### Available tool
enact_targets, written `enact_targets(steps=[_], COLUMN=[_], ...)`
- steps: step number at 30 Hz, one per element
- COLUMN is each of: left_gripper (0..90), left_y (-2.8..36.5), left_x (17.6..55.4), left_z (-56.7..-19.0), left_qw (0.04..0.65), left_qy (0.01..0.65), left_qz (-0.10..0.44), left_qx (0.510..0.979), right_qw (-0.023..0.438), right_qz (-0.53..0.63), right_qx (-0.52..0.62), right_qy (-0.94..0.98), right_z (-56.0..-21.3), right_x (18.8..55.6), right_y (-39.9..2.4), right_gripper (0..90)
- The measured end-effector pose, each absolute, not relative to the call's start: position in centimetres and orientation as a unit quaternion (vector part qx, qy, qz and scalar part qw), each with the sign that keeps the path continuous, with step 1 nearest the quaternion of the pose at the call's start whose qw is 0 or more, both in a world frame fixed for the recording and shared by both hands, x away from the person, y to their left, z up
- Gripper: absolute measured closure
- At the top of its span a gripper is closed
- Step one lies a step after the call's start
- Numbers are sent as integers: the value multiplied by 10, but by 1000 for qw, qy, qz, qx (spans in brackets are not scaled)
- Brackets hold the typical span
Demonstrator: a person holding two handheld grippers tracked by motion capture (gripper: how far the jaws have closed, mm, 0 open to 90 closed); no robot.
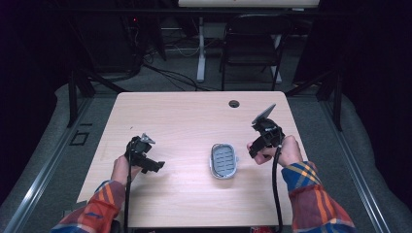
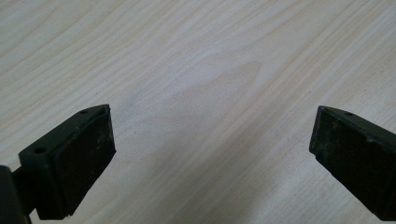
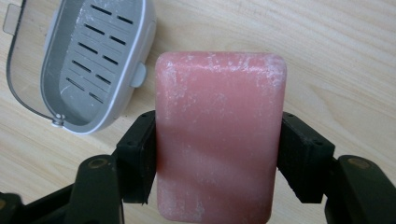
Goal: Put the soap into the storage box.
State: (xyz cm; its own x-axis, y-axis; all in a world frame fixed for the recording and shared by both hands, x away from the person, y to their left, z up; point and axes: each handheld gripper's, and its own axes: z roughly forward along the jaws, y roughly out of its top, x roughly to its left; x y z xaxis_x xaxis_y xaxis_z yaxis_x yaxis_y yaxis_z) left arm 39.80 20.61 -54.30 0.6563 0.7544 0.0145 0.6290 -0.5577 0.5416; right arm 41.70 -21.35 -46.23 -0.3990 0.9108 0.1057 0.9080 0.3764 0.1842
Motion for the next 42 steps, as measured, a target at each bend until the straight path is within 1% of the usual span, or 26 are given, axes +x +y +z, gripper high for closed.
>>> enact_targets(steps=[3,9,20,42], left_gripper=[2,2,2,2], left_y=[206,206,206,207], left_x=[398,398,398,398], left_z=[-543,-543,-543,-543], left_qw=[252,251,255,256], left_qy=[396,396,396,395], left_qz=[124,124,123,125], left_qx=[874,875,874,873], right_qw=[1,9,9,5], right_qz=[102,97,91,83], right_qx=[544,540,525,507], right_qy=[833,836,846,858], right_z=[-460,-458,-451,-456], right_x=[418,419,423,427], right_y=[-212,-205,-192,-163], right_gripper=[364,364,364,364])
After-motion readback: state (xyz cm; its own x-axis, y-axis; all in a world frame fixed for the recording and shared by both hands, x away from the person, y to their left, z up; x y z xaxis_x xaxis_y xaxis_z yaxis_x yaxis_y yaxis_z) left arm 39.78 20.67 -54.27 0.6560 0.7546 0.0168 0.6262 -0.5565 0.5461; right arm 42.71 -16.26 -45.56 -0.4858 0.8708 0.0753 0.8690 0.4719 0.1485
